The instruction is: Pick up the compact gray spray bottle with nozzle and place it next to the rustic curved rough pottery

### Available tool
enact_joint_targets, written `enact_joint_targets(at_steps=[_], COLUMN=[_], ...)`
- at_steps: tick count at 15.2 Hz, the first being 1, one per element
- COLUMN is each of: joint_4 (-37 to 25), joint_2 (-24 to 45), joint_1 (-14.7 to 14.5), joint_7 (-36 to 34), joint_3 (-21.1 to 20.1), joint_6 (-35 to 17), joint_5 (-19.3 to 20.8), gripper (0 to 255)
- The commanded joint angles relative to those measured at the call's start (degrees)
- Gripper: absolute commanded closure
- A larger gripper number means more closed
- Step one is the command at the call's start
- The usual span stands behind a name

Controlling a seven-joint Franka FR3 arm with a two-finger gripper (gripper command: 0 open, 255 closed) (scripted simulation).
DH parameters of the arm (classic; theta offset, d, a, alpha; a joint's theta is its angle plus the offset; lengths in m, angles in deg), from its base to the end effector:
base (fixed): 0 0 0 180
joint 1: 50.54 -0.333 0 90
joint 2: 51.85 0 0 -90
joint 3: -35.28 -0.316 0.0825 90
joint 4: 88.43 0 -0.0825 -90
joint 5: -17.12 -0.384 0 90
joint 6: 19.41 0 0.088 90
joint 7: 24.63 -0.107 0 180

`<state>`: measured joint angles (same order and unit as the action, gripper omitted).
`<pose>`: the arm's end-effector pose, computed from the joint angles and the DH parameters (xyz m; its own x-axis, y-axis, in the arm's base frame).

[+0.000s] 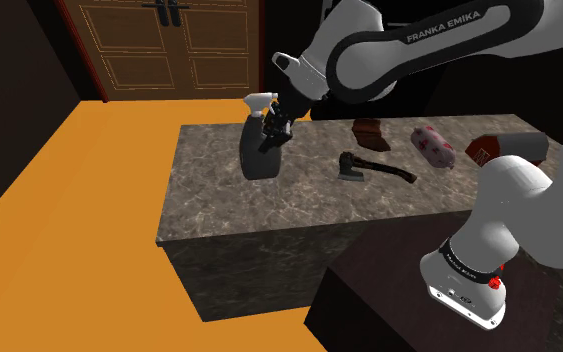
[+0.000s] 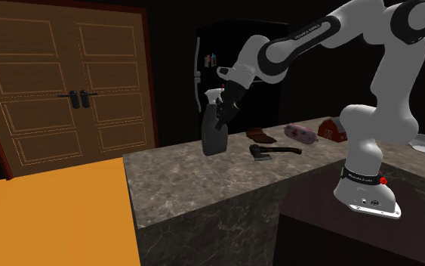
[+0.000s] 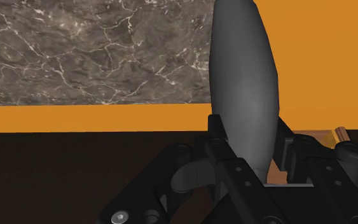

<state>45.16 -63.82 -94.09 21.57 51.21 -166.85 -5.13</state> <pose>0.4584 0.2276 0.4646 0.4641 0.7199 0.5160 0.8408 -0.5414 -0.0009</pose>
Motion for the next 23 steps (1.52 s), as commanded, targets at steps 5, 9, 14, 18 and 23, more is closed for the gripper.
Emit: enact_joint_targets(at_steps=[5, 9, 14, 18, 23], joint_4=[-2.9, -5.0, -7.9, -10.5, -13.9], joint_2=[-1.8, -2.7, -3.6, -4.0, -4.3], joint_1=[0.9, 1.4, 1.8, 2.1, 2.3], joint_7=[-2.9, -4.5, -6.3, -7.5, -8.8], joint_3=[-0.6, -1.0, -1.4, -1.6, -1.8], joint_6=[4.3, 7.2, 10.8, 13.7, 17.4], joint_5=[2.8, 4.2, 5.6, 6.5, 7.5], gripper=[255, 255, 255, 255, 255])
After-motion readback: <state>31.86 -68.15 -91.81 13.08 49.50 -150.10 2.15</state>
